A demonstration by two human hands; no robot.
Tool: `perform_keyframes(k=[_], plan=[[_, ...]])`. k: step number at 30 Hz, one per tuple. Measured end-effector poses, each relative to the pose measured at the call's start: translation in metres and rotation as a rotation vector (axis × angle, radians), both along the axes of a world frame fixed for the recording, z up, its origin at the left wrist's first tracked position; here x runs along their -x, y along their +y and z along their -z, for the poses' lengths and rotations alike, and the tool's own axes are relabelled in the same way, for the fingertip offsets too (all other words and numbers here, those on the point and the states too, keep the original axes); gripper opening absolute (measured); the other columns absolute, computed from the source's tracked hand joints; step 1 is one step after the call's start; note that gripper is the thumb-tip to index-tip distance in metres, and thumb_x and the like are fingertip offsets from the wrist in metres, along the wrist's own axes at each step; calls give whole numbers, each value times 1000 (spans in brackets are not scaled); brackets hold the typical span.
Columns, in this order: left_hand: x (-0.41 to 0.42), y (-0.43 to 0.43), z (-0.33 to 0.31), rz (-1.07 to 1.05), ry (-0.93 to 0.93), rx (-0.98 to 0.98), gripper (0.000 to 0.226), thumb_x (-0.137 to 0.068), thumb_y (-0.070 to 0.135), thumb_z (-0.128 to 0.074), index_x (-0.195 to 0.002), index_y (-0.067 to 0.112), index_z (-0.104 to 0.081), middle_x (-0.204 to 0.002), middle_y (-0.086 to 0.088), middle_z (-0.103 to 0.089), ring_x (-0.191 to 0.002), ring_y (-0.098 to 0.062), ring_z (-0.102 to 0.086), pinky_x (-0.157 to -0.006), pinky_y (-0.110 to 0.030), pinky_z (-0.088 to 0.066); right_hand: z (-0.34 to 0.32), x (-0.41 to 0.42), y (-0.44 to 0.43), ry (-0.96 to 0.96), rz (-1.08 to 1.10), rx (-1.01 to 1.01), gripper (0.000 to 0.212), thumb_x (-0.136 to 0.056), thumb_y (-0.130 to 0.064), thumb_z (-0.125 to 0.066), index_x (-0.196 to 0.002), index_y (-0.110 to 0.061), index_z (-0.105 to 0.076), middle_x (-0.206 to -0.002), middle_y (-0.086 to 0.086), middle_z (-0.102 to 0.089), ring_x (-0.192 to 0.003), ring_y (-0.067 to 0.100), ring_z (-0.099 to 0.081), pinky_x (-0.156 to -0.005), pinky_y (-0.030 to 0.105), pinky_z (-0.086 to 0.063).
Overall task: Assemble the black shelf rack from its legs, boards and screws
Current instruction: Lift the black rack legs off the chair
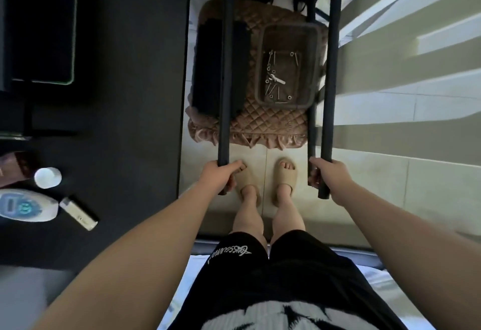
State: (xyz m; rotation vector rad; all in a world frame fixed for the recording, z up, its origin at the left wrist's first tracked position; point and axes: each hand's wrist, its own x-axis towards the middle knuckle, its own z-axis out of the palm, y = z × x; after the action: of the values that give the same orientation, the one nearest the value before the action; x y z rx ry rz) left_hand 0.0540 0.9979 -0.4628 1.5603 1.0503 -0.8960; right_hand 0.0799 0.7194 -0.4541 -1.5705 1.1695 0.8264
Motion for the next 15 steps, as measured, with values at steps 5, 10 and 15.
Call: perform_keyframes(k=[5,10,15], plan=[[-24,1,-34,-79,-108,-7,34,-89,36,-71,-71,14,-52,-47,0,-47,-41,-18,-45,-50,-31,-43,-49,-17,2,-85,49,-148,34,-92,-27,-71,-68,-13,-52,-50,4,-46,-39,19,-44,-42,28,-42],[-48,-5,-74,-157,-185,-81,24,-88,31,-67,-91,12,-51,-58,-2,-47,-36,-12,-38,-40,-22,-32,-91,-32,21,-218,105,-189,28,-96,-23,-64,-77,-20,-45,-50,-6,-34,-40,10,-30,-37,23,-30],[-38,-15,-112,-167,-213,-119,20,-89,26,-63,-94,10,-51,-63,-5,-47,-41,-15,-40,-36,-20,-30,-126,-18,36,-258,124,-178,16,-97,-21,-64,-91,-16,-49,-54,-4,-34,-42,10,-30,-36,23,-30]])
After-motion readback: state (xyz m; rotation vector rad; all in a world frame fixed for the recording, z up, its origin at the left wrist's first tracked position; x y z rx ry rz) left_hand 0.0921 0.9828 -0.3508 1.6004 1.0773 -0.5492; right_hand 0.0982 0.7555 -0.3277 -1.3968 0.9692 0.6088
